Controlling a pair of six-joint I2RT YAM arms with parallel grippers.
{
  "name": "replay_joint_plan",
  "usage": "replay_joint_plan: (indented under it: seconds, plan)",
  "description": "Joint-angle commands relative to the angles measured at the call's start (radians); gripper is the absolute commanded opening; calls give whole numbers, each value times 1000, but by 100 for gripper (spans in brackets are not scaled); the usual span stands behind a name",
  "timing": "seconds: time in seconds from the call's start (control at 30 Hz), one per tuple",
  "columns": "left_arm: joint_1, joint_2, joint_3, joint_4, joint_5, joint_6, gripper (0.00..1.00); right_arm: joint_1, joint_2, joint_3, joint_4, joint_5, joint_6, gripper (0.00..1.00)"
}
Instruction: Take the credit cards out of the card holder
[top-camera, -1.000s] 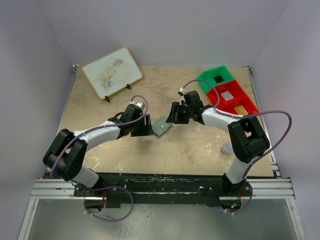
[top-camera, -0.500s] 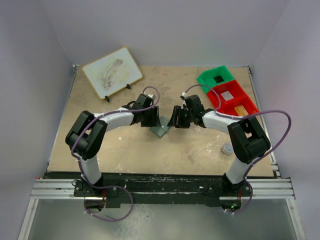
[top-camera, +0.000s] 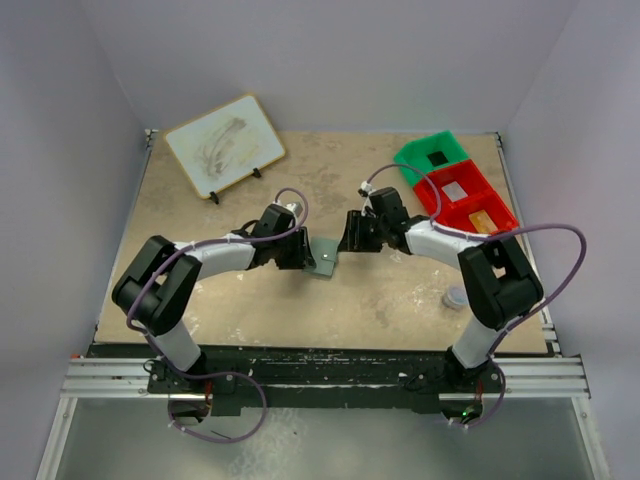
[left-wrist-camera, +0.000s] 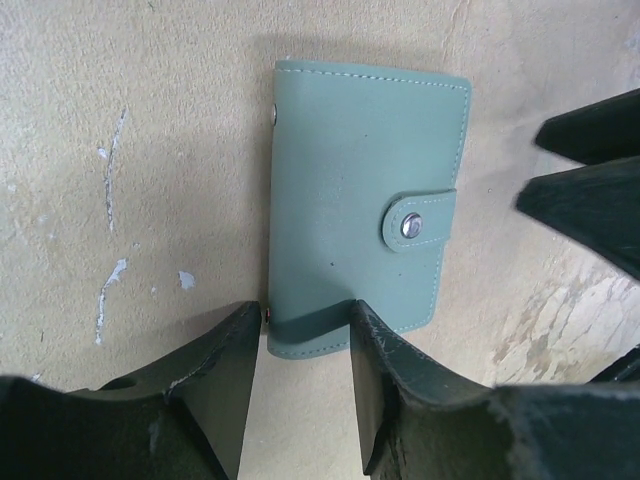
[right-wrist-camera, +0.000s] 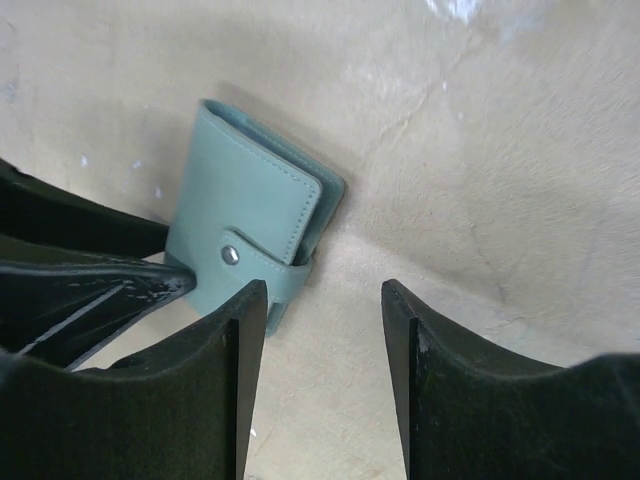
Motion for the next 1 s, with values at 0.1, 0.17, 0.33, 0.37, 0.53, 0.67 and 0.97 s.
replay_joint_plan:
  seconds: [0.1,0.17,0.33,0.37,0.53,0.67,0.97]
  plan:
    - [-7,-15,2,-20,-42,-14,40,14,-95,100,-36,-5,-241,53]
    - [-6,-15,10,-27,-45,-11,40,29,-92,105,-36,34,-275,53]
    - [-7,-25,0,-7,-57,-34,41,62,-129,40,87,64,-342,52]
    - [-7,-27,-5,7,-57,-40,40,70,-145,23,114,77,-363,52]
    - [-6,-20,-10,9,-53,-50,40,98,-208,-70,217,110,-459,52]
    - [-6,-16,-20,-2,-65,-51,41,115,-215,-77,220,95,-508,52]
    - [-6,-20,-29,-5,-68,-67,41,161,-167,-30,187,110,-582,52]
